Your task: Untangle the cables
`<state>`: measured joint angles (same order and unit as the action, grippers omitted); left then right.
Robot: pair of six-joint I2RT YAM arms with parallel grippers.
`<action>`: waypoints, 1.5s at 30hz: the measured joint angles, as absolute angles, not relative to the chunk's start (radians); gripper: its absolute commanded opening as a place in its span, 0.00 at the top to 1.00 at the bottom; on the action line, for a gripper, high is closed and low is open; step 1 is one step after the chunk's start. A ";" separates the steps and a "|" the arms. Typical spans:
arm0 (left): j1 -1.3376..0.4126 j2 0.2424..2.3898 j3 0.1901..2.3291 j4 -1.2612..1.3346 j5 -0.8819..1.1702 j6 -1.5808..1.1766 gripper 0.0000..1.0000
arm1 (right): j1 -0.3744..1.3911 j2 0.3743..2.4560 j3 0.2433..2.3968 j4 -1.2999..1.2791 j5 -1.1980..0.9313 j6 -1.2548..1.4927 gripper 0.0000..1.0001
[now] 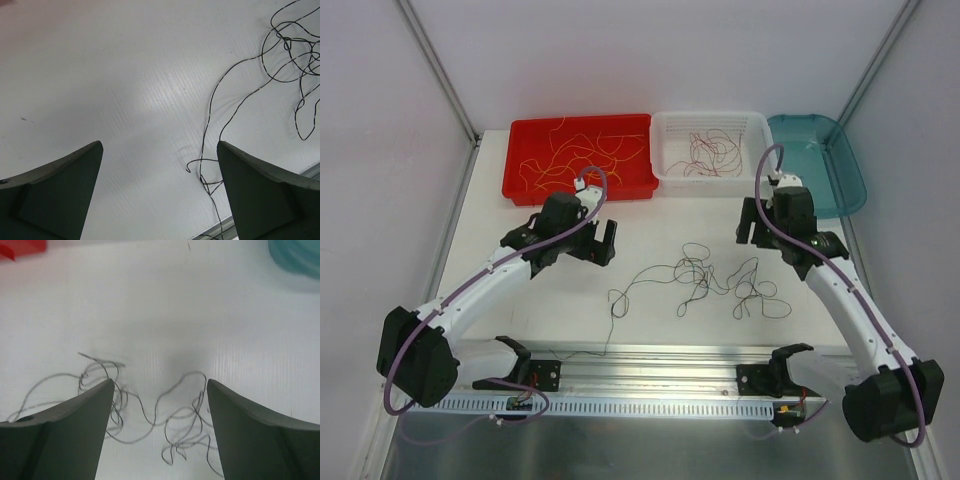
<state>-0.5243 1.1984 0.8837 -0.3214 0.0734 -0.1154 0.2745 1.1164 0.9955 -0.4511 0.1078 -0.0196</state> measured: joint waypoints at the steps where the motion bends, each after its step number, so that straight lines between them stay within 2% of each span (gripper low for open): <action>1: -0.524 1.197 0.884 -0.322 0.075 -0.116 0.01 | 0.274 1.079 0.958 -0.479 0.112 -0.010 0.22; 6: -0.524 1.187 0.884 -0.327 0.086 -0.123 0.01 | 0.274 0.963 0.837 -0.550 0.096 0.028 0.26; 11: -0.524 1.186 0.884 -0.328 0.096 -0.128 0.01 | 0.276 0.983 0.798 -0.527 0.011 0.021 0.29; 18: -0.524 1.186 0.884 -0.330 0.095 -0.131 0.01 | 0.278 1.194 0.810 -0.414 -0.167 -0.090 0.28; 29: -0.524 1.192 0.884 -0.338 0.095 -0.130 0.01 | 0.340 1.533 0.947 -0.300 -0.281 -0.186 0.29; 32: -0.524 1.193 0.884 -0.339 0.095 -0.130 0.01 | 0.358 1.604 0.991 -0.278 -0.303 -0.204 0.41; 35: -0.524 1.198 0.884 -0.339 0.095 -0.130 0.01 | 0.361 1.655 1.019 -0.266 -0.319 -0.216 0.62; 36: -0.524 1.199 0.884 -0.340 0.095 -0.130 0.01 | 0.361 1.664 1.028 -0.272 -0.324 -0.219 0.84; 38: -0.524 1.200 0.884 -0.342 0.095 -0.130 0.01 | 0.363 1.670 1.048 -0.287 -0.331 -0.227 0.98; 45: -0.524 1.200 0.890 -0.345 0.095 -0.130 0.01 | 0.385 1.648 1.338 -0.443 -0.329 -0.249 0.99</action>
<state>-0.5243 1.1995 0.8902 -0.3450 0.0948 -0.1299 0.3847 1.6482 1.3380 -0.4431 -0.3294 -0.2493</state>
